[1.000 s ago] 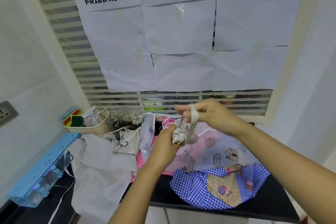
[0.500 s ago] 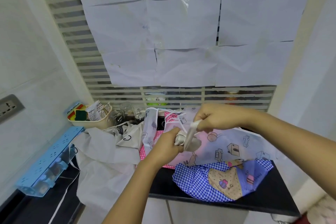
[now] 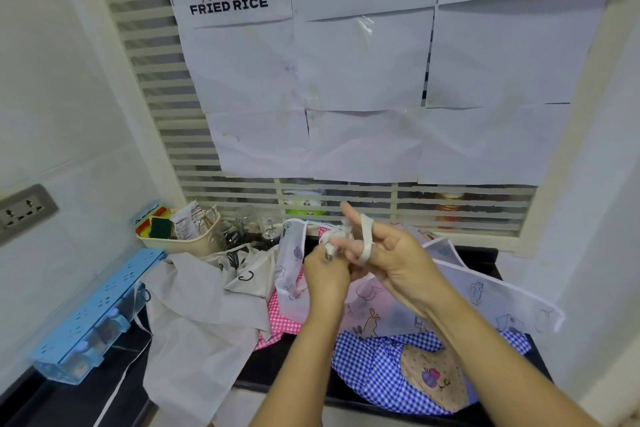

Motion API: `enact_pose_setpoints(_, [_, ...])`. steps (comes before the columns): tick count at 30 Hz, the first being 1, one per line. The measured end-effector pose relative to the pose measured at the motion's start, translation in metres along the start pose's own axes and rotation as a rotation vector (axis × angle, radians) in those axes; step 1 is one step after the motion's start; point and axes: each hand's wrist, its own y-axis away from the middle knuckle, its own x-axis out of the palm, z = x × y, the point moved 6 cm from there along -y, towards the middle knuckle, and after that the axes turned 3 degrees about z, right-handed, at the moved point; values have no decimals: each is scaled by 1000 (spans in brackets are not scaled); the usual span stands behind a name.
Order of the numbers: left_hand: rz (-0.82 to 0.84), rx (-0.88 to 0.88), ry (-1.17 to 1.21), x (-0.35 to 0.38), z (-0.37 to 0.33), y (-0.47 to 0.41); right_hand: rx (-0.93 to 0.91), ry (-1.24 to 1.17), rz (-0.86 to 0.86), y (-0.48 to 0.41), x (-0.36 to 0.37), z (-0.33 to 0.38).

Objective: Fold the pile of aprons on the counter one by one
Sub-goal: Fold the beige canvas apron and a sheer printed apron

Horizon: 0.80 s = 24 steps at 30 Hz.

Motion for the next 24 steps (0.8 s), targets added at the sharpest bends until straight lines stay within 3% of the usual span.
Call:
enact_pose_setpoints(4, [-192,118,269,-5,-3,-4,-89,-103,-353,3,-14,-15])
enact_pose_setpoints(7, [-249,345,14,-11,-12,1,36,-140,-434,4,-30,-21])
enact_pose_setpoints(10, [-104,583,-189,-6,-25,12,192,-15,-367,4,-42,-18])
enact_pose_setpoints(13, [135,685,-314,6,-25,19,230,33,-328,5,-52,-13])
enact_pose_setpoints(16, [434,536,-434,20,-11,26,204,25,-378,9,-61,-11])
enact_pose_setpoints(18, [524,382,-361,23,-10,27,190,30,-405,12,-62,-11])
enact_pose_setpoints(21, [373,200,-110,21,-16,14,145,131,-392,15,-59,-12])
enact_pose_setpoints(24, [199,233,-32,14,-25,9,102,189,-368,17,-51,-6])
